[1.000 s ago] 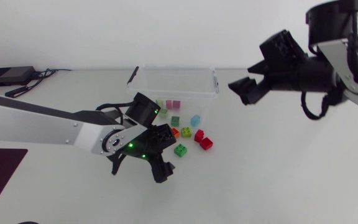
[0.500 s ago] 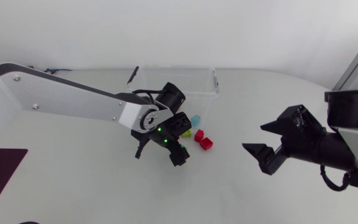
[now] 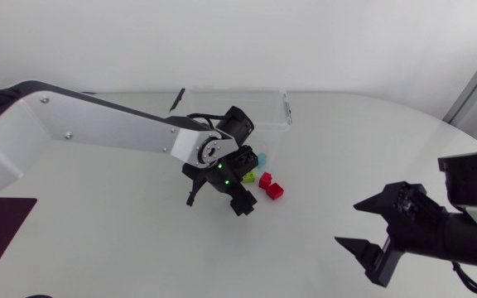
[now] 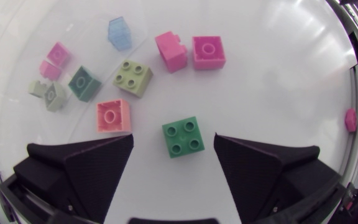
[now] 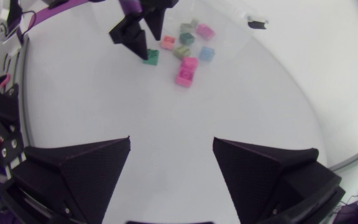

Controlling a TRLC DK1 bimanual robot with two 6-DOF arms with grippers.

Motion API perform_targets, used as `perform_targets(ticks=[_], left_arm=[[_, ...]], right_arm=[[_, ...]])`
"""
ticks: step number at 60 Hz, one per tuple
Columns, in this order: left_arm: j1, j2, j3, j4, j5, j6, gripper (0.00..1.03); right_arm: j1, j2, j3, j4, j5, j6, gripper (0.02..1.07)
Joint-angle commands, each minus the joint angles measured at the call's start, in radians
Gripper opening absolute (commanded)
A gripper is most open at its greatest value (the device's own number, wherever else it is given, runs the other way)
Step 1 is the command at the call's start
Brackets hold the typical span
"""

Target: Pick up the duplo bricks and place them in the container

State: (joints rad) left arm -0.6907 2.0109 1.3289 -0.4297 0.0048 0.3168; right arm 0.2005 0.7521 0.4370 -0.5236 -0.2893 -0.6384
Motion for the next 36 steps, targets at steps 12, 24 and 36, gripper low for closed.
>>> perform_targets(ticks=[12,24,36], left_arm=[[-0.032,0.037,0.033,-0.046,-0.005,-0.061,0.71],[-0.047,0.06,0.046,-0.053,-0.005,-0.091,0.46],[-0.05,0.075,0.066,-0.08,-0.003,-0.101,0.42]], right_arm=[[0.065,-0.007,-0.052,-0.168,-0.01,-0.184,1.01],[0.089,-0.003,-0.09,-0.266,-0.007,-0.273,1.01],[0.135,0.058,-0.072,-0.331,-0.01,-0.314,1.01]])
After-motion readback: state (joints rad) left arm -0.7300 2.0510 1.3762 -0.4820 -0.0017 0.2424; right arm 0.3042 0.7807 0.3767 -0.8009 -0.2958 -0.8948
